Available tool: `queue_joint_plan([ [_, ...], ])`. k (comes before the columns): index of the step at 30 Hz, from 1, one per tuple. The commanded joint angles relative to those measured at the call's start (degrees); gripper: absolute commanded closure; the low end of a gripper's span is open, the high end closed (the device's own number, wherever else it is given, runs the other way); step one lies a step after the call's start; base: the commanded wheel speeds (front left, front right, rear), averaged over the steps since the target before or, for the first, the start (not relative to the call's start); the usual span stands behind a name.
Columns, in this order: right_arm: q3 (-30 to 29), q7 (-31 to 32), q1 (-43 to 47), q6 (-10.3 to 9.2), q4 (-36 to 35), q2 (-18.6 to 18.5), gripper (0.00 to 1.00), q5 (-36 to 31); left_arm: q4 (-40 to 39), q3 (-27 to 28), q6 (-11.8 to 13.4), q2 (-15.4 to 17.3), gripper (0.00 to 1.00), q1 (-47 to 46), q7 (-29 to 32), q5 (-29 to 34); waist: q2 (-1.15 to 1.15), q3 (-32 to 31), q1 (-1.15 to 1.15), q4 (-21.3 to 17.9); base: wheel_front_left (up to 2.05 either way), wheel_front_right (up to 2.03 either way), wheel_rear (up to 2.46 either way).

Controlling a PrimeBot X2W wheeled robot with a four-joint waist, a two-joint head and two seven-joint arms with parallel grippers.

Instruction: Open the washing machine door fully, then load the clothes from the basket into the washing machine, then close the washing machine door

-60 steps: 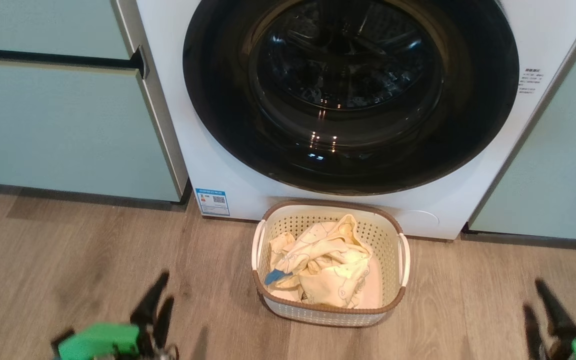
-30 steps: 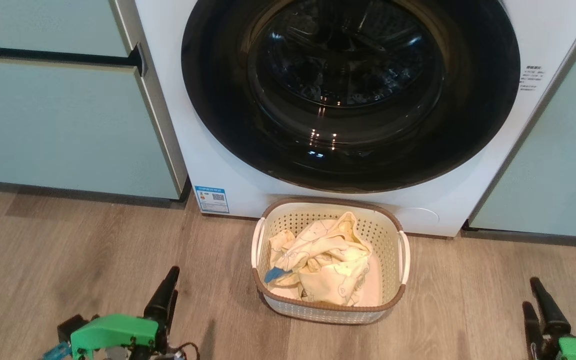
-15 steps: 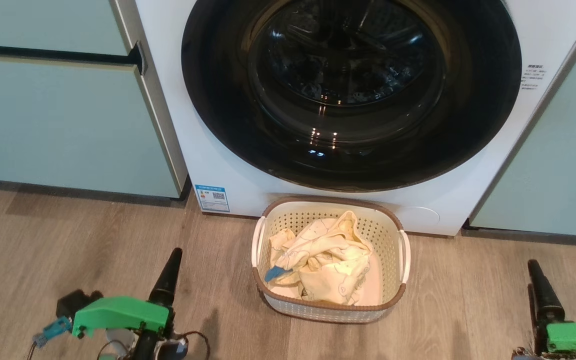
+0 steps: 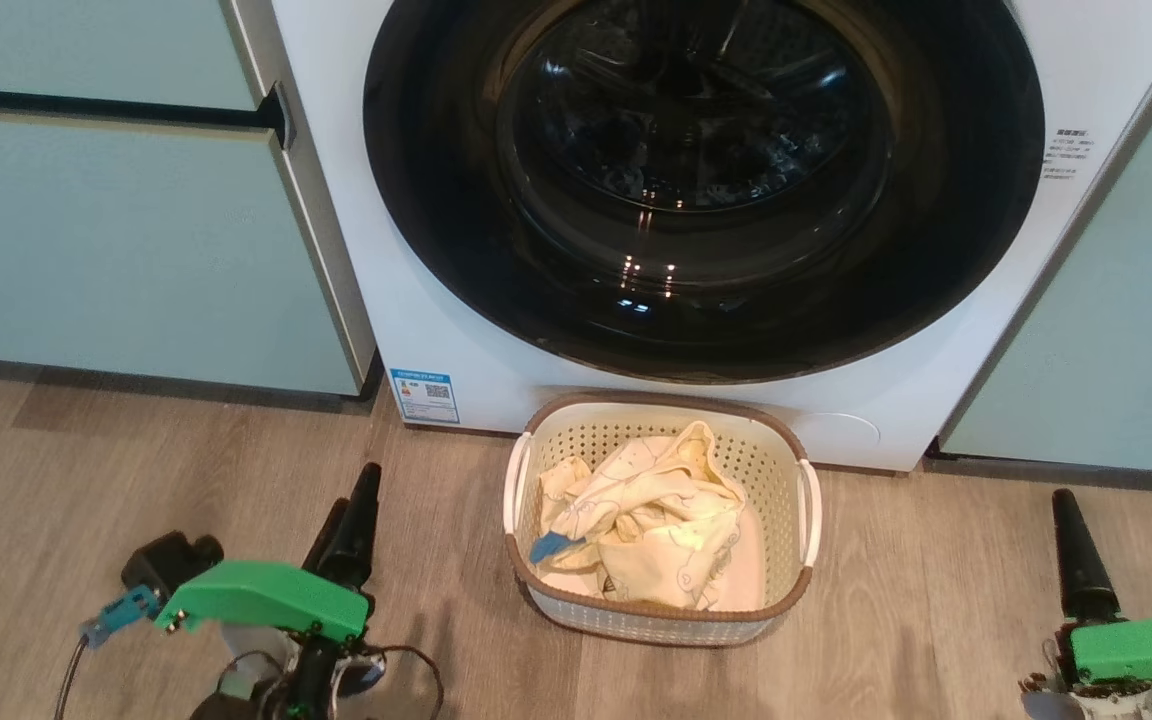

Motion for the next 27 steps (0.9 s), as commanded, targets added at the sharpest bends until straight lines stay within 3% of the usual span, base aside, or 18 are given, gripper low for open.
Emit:
queue_joint_plan([
  [1,0.8,-0.7,-3.4,-0.08,-2.4,-1.0,0.0,-1.8,-2.1,0.8,0.0,0.9,0.0,-3.6,-0.7,1.9,0.0,0.0,0.0,0.0,0.0,0.0,0.0],
  [27,3.0,-5.1,-5.9,-0.12,-4.2,-1.4,0.0,-25.6,-3.7,-1.1,2.2,1.1,0.0,-7.5,-5.1,24.0,0.0,0.3,0.0,0.1,0.0,0.0,0.0],
])
